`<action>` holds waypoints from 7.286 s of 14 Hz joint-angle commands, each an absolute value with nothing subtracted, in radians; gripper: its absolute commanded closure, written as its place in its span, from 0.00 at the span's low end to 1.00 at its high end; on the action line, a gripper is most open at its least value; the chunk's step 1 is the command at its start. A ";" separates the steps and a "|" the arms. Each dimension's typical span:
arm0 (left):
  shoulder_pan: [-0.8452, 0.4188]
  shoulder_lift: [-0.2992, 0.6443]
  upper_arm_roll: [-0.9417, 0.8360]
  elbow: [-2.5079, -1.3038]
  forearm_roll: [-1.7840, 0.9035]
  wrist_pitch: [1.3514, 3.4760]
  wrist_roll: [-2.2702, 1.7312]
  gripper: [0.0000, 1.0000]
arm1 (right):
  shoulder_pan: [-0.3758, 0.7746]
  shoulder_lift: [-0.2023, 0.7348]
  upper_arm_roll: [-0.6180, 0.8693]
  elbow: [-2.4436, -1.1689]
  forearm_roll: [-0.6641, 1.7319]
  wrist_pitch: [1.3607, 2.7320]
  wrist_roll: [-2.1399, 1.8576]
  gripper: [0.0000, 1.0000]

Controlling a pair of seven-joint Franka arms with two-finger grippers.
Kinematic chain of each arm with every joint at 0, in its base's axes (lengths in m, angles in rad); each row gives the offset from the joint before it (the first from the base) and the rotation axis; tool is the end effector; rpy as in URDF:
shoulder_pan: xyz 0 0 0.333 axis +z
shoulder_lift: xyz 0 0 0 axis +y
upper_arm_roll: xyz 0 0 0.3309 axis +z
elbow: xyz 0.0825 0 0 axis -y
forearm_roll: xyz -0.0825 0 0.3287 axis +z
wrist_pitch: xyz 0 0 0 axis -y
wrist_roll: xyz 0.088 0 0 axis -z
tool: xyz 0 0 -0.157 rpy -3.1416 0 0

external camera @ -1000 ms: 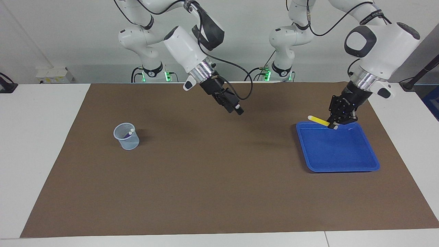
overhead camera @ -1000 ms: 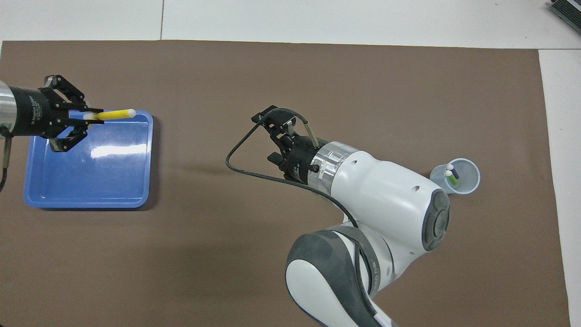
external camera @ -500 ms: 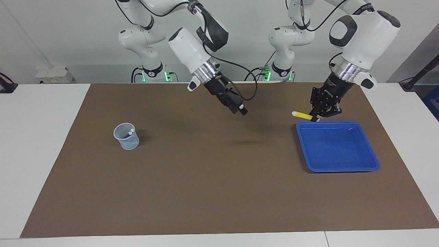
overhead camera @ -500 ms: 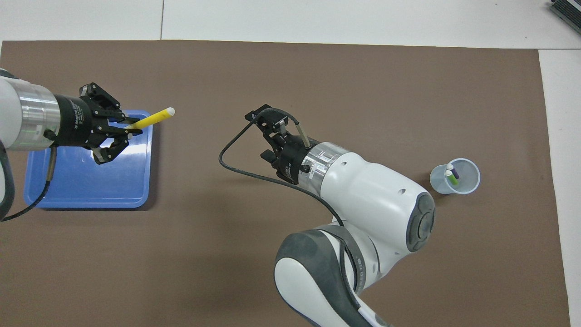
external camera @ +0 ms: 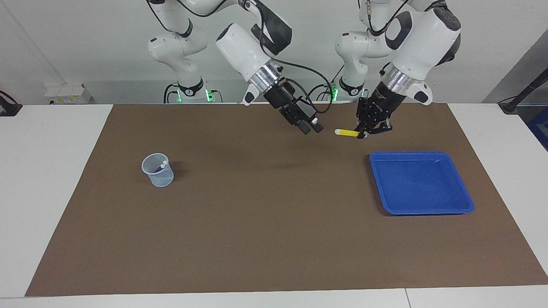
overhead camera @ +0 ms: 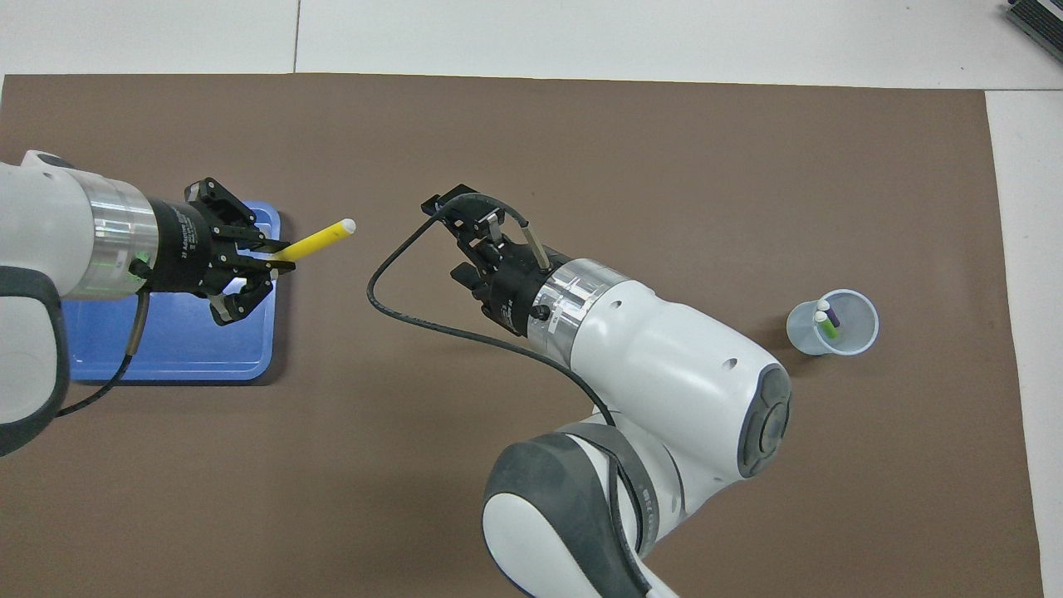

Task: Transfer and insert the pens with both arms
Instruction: 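Grasp the yellow pen's free end with the right gripper, then open the left gripper while the right gripper pulls the pen away, then carry the yellow pen to the clear cup with the right gripper, then lower the yellow pen into the clear cup with the right gripper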

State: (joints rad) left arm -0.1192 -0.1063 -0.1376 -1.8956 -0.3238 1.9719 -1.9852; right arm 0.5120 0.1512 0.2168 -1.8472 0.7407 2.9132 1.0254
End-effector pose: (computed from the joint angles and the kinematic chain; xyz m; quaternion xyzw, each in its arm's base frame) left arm 0.4762 -0.1641 0.5462 0.6016 0.7801 -0.0927 0.1446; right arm 0.5031 0.3923 0.5495 -0.7799 0.4071 -0.0748 0.4695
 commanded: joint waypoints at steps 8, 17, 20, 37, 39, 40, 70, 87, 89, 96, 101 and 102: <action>-0.166 -0.170 -0.130 -1.950 -0.325 1.963 -2.109 1.00 | 0.575 0.181 0.216 -1.815 0.746 2.941 0.994 0.12; -0.169 -0.187 -0.130 -1.950 -0.325 1.950 -2.121 1.00 | 0.583 0.201 0.216 -1.804 0.742 2.967 0.962 0.35; -0.169 -0.189 -0.130 -1.948 -0.325 1.942 -2.128 1.00 | 0.583 0.201 0.216 -1.804 0.733 2.968 0.947 0.42; -0.176 -0.196 -0.141 -1.945 -0.305 1.937 -2.154 1.00 | 0.569 0.206 0.216 -1.821 0.733 2.967 0.881 1.00; -0.176 -0.196 -0.143 -1.945 -0.293 1.940 -2.142 0.95 | 0.568 0.206 0.216 -1.821 0.733 2.967 0.881 1.00; -0.176 -0.196 -0.144 -1.945 -0.270 1.942 -2.146 0.43 | 0.568 0.206 0.218 -1.821 0.733 2.967 0.881 1.00; 0.215 -0.225 -0.132 -1.919 -0.073 1.661 -0.007 0.00 | -0.072 0.048 0.209 -1.881 -0.078 2.022 -0.609 1.00; 0.201 -0.209 -0.144 -1.835 0.054 1.687 0.037 0.00 | -0.169 -0.018 0.212 -2.131 -0.086 2.198 -0.693 1.00; 0.199 -0.202 -0.144 -1.830 0.052 1.704 0.037 0.00 | -0.163 -0.018 0.212 -2.131 -0.077 2.198 -0.663 0.56; 0.146 -0.181 -0.144 -1.832 0.043 1.749 0.031 0.00 | -0.167 -0.017 0.213 -2.073 -0.072 2.180 -0.658 0.00; 0.019 -0.098 -0.050 -1.700 0.041 1.662 0.026 0.00 | -0.121 -0.060 0.218 -1.973 -0.032 2.005 -0.511 0.00; -0.027 -0.097 -0.007 -1.692 0.041 1.658 0.026 0.00 | -0.118 -0.066 0.216 -1.947 -0.014 1.956 -0.493 0.00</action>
State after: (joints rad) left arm 0.0660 -0.1379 -0.0893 -1.7734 0.0339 1.7121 0.0297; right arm -0.1241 -0.0440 0.2129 -1.9909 -0.0522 2.0421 -0.5365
